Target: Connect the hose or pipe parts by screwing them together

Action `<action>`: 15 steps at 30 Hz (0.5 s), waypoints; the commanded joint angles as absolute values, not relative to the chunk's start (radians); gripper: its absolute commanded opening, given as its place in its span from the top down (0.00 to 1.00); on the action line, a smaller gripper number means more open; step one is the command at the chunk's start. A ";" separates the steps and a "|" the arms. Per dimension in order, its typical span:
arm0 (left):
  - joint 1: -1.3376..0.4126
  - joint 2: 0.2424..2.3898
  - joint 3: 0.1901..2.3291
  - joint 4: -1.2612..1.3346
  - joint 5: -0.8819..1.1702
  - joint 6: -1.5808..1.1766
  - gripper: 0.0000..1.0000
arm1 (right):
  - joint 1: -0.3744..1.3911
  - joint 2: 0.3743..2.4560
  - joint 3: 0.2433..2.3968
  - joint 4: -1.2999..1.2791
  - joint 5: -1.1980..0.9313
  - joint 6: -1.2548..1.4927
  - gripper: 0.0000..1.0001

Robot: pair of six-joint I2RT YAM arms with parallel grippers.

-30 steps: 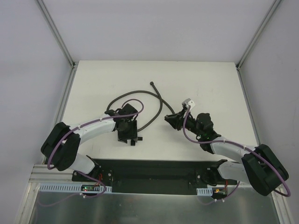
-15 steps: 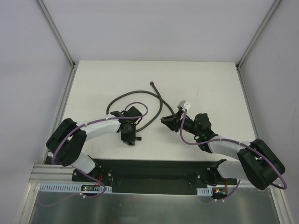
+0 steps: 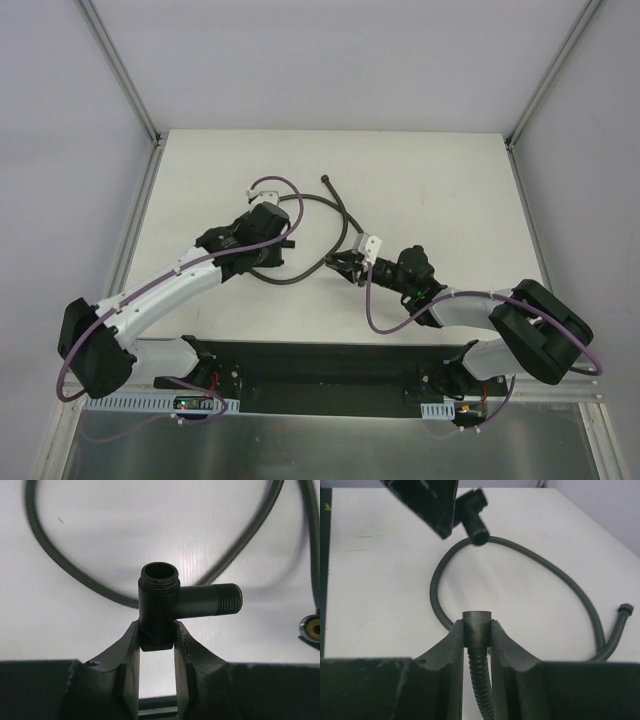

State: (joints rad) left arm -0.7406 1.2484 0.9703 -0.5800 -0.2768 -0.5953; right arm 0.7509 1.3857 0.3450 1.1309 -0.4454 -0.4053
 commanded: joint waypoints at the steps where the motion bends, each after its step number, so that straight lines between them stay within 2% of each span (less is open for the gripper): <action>1: -0.753 1.166 1.057 -0.575 -0.549 -0.444 1.00 | 0.819 1.359 0.443 1.103 -0.332 -0.675 0.94; 4: -0.755 1.143 1.074 -0.523 -0.589 -0.345 1.00 | 0.856 1.365 0.472 1.117 -0.270 -0.773 0.93; 7: -0.755 1.121 1.083 -0.491 -0.519 -0.259 1.00 | 0.900 1.385 0.494 1.178 -0.203 -0.880 0.93; 15: -0.755 1.057 1.045 -0.480 -0.379 -0.284 1.00 | 0.934 1.427 0.569 1.124 -0.170 -0.997 0.93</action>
